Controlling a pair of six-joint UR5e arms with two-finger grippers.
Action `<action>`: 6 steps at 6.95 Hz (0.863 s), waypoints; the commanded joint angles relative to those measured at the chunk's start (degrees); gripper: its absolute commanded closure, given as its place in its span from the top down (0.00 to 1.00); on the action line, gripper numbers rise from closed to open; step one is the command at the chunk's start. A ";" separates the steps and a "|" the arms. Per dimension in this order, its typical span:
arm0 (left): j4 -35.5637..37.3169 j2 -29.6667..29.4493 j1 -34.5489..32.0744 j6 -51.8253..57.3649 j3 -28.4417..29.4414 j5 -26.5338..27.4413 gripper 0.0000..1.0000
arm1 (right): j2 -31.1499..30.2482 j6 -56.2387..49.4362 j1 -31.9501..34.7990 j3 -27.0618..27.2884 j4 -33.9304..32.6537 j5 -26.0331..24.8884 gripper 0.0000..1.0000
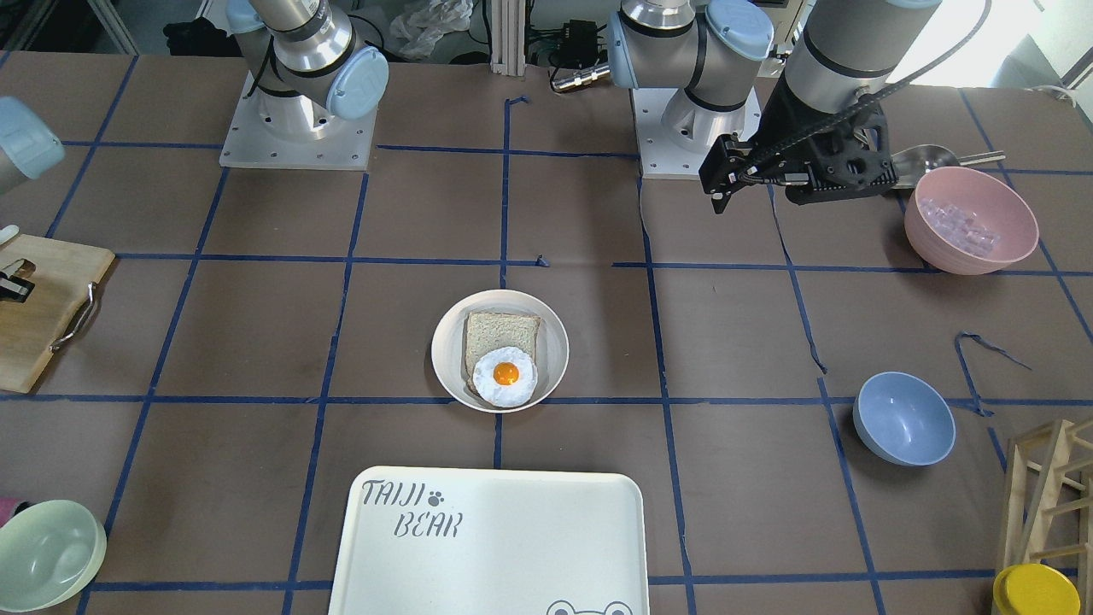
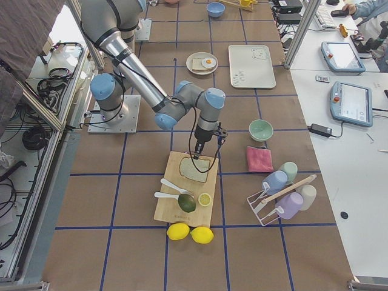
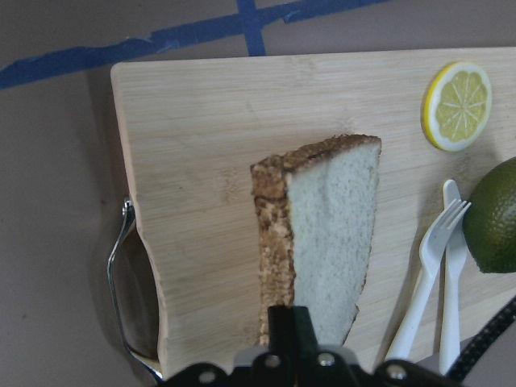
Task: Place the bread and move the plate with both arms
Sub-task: 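Lift the bread slice upright off the cutting board with the right gripper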
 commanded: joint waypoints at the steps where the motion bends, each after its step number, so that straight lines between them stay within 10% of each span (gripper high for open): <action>1: 0.09 -0.16 0.00 -0.07 0.03 -0.09 1.00 | -1.04 0.45 0.34 -0.13 0.70 0.16 0.00; 6: 0.18 0.54 0.00 0.28 0.20 -1.14 1.00 | -8.41 0.54 4.46 -0.66 3.07 -0.71 0.00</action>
